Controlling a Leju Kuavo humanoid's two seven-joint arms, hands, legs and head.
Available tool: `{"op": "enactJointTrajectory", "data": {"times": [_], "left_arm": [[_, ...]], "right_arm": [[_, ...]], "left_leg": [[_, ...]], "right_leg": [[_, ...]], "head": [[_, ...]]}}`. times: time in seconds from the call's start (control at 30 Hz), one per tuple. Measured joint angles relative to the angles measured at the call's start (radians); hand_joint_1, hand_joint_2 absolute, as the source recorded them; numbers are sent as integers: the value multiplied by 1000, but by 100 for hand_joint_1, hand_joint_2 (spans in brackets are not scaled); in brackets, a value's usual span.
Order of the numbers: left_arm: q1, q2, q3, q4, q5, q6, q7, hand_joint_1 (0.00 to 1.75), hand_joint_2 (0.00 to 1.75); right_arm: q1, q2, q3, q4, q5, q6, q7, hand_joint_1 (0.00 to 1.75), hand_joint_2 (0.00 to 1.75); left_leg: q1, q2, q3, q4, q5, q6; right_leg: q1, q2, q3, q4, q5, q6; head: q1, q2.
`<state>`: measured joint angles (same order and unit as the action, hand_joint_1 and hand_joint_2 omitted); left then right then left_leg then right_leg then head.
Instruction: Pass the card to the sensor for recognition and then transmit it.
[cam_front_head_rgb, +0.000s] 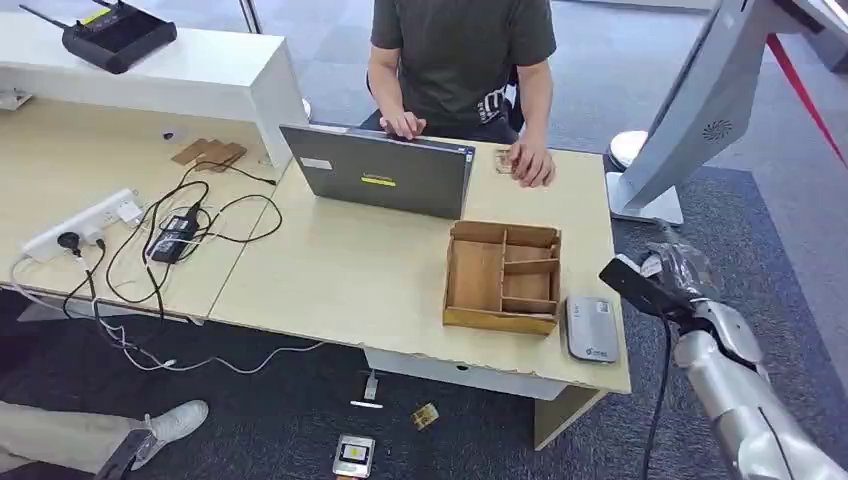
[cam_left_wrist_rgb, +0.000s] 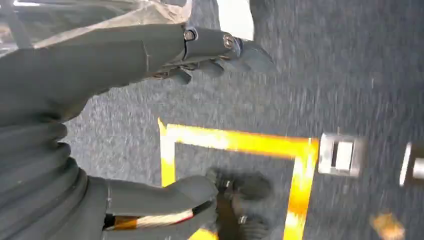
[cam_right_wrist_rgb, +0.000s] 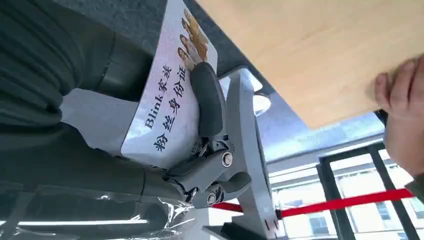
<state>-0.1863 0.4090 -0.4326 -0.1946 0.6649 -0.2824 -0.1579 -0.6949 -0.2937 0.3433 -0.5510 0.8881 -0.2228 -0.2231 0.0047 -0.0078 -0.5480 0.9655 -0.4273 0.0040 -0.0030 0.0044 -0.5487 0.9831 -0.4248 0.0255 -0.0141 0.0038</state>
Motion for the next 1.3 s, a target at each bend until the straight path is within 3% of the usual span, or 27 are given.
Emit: {"op": "enactJointTrajectory", "data": {"times": [0.13,0.43,0.83,0.97,1.1,1.3], "left_arm": [[25,35,-7,2,-10,-45,-1,0,175],[46,39,-29,4,-24,-13,30,0,175],[59,27,-48,7,-3,3,63,0,175],[62,26,-48,8,11,21,71,0,175],[64,20,-52,10,8,31,66,0,175],[58,7,-66,10,-13,55,60,0,175]], "right_arm": [[134,16,-12,-102,-6,23,32,175,175],[302,27,-18,-329,38,143,96,175,175],[343,10,-16,-440,48,114,62,175,175],[280,-2,-27,-523,50,103,50,175,175],[138,-3,-39,-573,45,130,13,175,175],[-115,65,-32,-524,-24,122,-84,175,175]], "left_leg": [[0,1,0,0,-2,-2],[1,2,2,0,-3,-4],[0,3,0,0,-1,-4],[-1,3,-1,0,-1,-5],[0,4,-1,0,0,-6],[1,3,-4,0,4,-9]], "right_leg": [[1,1,-1,0,0,0],[2,1,0,-1,-2,-3],[2,1,0,-1,1,-4],[2,2,-3,0,1,-4],[0,3,-2,1,2,-5],[0,3,-6,2,4,-6]], "head": [[-2,0],[-1,0],[-1,0],[-1,0],[0,0],[0,0]]}}
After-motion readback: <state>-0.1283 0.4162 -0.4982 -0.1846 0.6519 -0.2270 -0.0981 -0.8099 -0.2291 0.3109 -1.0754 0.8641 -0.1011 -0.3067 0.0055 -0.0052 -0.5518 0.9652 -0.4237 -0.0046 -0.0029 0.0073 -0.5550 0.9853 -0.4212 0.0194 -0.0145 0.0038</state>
